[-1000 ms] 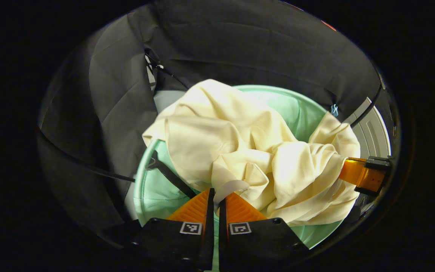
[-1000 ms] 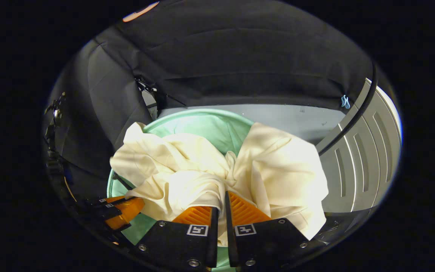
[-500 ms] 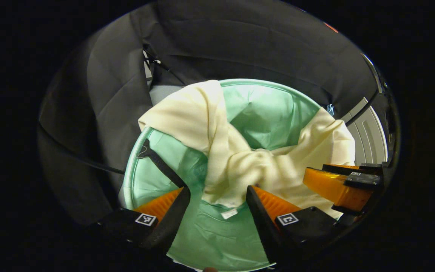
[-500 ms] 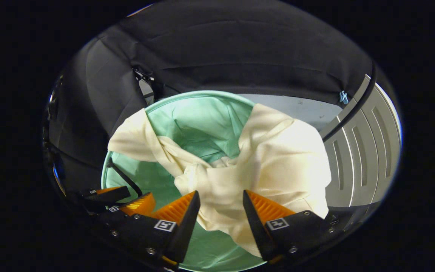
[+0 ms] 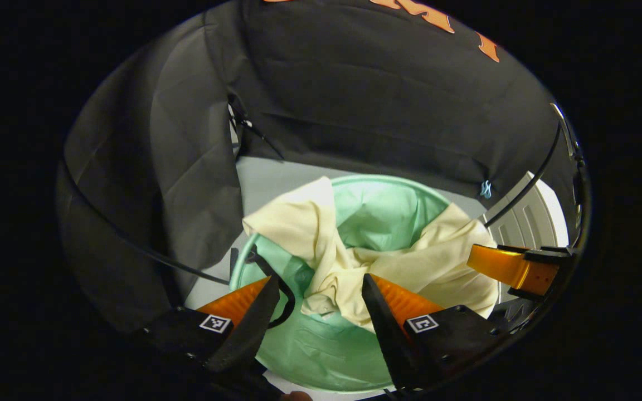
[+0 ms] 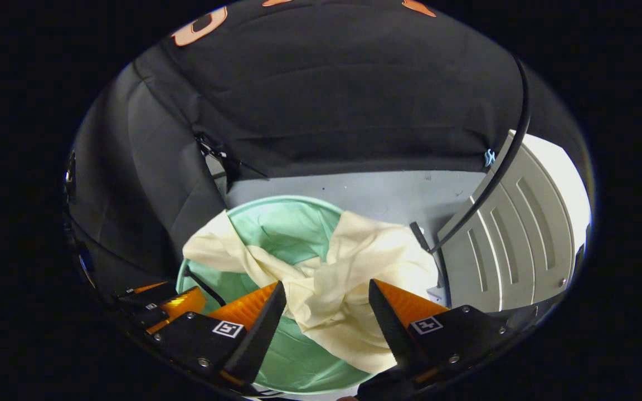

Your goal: Grasp the clothes on the hanger with both hands and then place them into the laundry hamper below.

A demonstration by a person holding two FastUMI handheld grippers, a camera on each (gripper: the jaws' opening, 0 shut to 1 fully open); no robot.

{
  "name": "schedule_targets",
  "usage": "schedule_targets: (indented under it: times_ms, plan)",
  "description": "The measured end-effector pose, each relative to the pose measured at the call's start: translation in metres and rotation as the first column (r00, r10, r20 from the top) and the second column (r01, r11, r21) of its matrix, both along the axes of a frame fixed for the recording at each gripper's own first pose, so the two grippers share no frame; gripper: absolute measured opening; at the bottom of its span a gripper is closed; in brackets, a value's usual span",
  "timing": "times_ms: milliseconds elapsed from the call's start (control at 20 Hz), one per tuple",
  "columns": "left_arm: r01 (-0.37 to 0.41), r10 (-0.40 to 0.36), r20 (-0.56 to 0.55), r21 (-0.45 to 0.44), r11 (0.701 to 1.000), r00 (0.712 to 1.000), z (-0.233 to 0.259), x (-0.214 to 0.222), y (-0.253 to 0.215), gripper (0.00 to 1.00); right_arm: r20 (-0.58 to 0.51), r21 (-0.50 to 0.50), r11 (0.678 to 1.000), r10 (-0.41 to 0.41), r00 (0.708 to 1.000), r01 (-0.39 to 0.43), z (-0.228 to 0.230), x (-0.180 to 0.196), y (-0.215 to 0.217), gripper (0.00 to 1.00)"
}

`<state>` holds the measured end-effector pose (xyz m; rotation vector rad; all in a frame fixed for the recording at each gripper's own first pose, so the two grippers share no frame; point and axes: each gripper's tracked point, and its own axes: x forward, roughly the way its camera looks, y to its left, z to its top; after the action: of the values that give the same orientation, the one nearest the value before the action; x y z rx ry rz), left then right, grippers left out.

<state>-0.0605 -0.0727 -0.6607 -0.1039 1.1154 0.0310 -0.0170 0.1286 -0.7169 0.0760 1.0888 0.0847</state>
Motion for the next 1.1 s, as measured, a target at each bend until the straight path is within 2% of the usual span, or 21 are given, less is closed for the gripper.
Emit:
schedule_targets:
  times_ms: [100, 150, 300, 450, 550, 650, 800, 850, 900, 1100]
  plan:
    - [0.002, -0.003, 0.056, 0.006, 1.0, 0.998, 0.026, 0.008, 0.001, 0.95, 0.046, 0.009, 1.0, 0.0, 0.999, -0.001, 0.027, 0.006, 0.003, 0.93]
    - [0.002, -0.002, 0.083, 0.007, 1.0, 0.997, 0.039, 0.012, 0.001, 0.99, 0.072, 0.013, 1.0, -0.001, 0.997, 0.0, 0.041, 0.009, 0.003, 0.94]
    - [-0.008, 0.007, 0.172, 0.005, 1.0, 0.985, 0.083, 0.023, 0.002, 0.99, 0.152, 0.043, 0.999, -0.004, 0.988, -0.003, 0.086, 0.017, 0.011, 0.93]
    - [-0.035, 0.03, 0.296, 0.012, 0.999, 0.955, 0.139, 0.037, 0.008, 0.99, 0.23, 0.048, 0.999, 0.007, 0.973, -0.019, 0.136, 0.024, 0.014, 0.93]
    - [-0.05, 0.04, 0.385, 0.017, 0.999, 0.922, 0.183, 0.051, 0.018, 1.0, 0.301, 0.036, 0.998, 0.03, 0.953, -0.043, 0.173, 0.03, 0.013, 0.93]
    - [-0.071, 0.044, 0.483, 0.039, 0.997, 0.875, 0.23, 0.065, 0.031, 1.0, 0.379, 0.024, 0.998, 0.048, 0.924, -0.062, 0.217, 0.037, 0.017, 0.93]
    - [-0.082, 0.028, 0.616, 0.06, 0.995, 0.787, 0.299, 0.079, 0.043, 0.98, 0.504, 0.008, 0.997, 0.064, 0.861, -0.078, 0.286, 0.045, 0.015, 0.93]
    - [-0.082, 0.028, 0.648, 0.053, 0.995, 0.762, 0.321, 0.079, 0.046, 1.0, 0.536, 0.014, 0.997, 0.062, 0.842, -0.082, 0.307, 0.045, 0.015, 0.93]
    - [-0.084, 0.034, 0.674, 0.041, 0.996, 0.738, 0.344, 0.079, 0.048, 0.98, 0.564, 0.019, 0.996, 0.059, 0.824, -0.085, 0.332, 0.047, 0.013, 0.93]
    - [-0.108, 0.043, 0.748, 0.038, 0.993, 0.662, 0.407, 0.077, 0.071, 1.0, 0.67, 0.005, 0.997, 0.051, 0.741, -0.074, 0.413, 0.047, -0.003, 0.92]
